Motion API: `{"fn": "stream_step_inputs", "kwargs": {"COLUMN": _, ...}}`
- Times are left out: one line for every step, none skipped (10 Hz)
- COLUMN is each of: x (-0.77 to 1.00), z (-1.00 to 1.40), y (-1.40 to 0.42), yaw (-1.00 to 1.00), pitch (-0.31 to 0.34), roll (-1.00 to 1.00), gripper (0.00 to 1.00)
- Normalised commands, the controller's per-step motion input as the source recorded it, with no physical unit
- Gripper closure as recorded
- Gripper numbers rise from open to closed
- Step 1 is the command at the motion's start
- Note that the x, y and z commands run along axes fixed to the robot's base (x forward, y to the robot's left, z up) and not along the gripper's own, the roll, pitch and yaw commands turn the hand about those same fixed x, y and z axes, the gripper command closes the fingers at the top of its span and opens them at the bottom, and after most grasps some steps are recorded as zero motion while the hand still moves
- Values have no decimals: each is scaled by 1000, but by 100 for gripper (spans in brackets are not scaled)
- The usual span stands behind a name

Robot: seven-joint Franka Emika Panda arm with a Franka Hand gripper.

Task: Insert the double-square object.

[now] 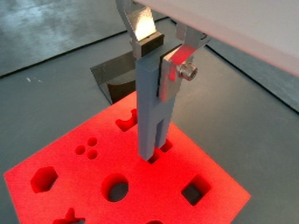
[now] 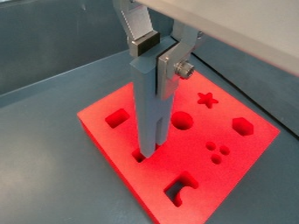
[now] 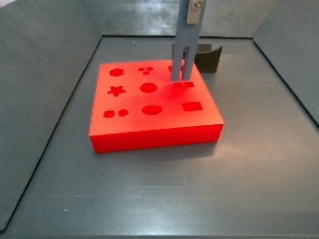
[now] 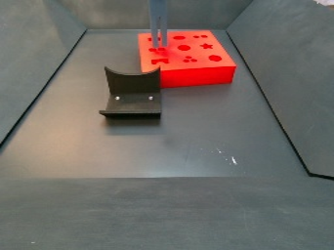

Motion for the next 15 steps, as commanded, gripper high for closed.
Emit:
{"fn": "stream_step_inputs", "kwargs": {"x": 231, "z": -180, "y": 0, "yaw": -60, "pitch": 0, "roll": -51, "gripper": 100}}
{"fn": "stream_step_inputs", "kwargs": {"x": 280, "z": -223, "y": -20, "yaw": -126, "pitch": 0, "roll": -27, "gripper": 100}}
{"fn": "stream_step_inputs", "kwargs": {"x": 277, "z": -231, "y": 0, "yaw": -343, "pitch": 0, "roll": -44, "gripper": 100}}
{"fn": "stream_step_inputs", "kwargs": {"x": 237, "z": -246, "y": 0, "yaw": -386, "pitch": 0, "roll": -36, "gripper": 100}}
{"fn": "stream_step_inputs", "kwargs": {"x": 157, "z": -271, "y": 0, "yaw": -317, "pitch": 0, "roll": -40, "gripper": 100}}
{"fn": "stream_step_inputs", "kwargs": {"x": 83, "z": -331, "y": 0, "yaw": -283, "pitch": 0, "roll": -33, "gripper": 100}}
{"fn": "stream_step_inputs", "kwargs": {"x": 17, "z": -366, "y": 0, "yaw": -234, "pitch": 0, "roll": -23, "gripper": 100}}
{"fn": "stream_step_inputs", "kwargs": {"x": 0, "z": -377, "y": 0, "yaw": -226, "pitch": 0, "roll": -17, "gripper": 100}}
{"fn": "stream_step_inputs", "kwargs": {"x": 0, "z": -363, "y": 0, "yaw": -303, "pitch": 0, "roll": -30, "gripper": 100}}
{"fn": "stream_step_inputs", "kwargs": {"x": 0, "z": -300, "y": 0, "yaw": -394, "pitch": 0, "roll": -56, "gripper": 100}}
{"fn": "stream_step_inputs", "kwargs": {"x": 0, "z": -237, "y": 0, "yaw": -334, "pitch": 0, "roll": -56, "gripper": 100}}
{"fn": "stream_step_inputs", "kwargs": {"x": -57, "z": -226, "y": 0, "yaw": -497, "pitch": 0, "roll": -51, "gripper": 100}}
{"fn": "stream_step_inputs", "kwargs": {"x": -134, "z": -209, "y": 0, "yaw": -771, "pitch": 0, "roll": -53, "gripper": 100}}
{"fn": "stream_step_inputs", "kwargs": {"x": -89, "z": -174, "y": 0, "yaw": -894, "pitch": 0, "roll": -26, "gripper": 100}}
{"fn": "stream_step_inputs", "kwargs": {"x": 0, "z": 0, "y": 26, "yaw": -23, "pitch": 0, "roll": -39, "gripper": 100}}
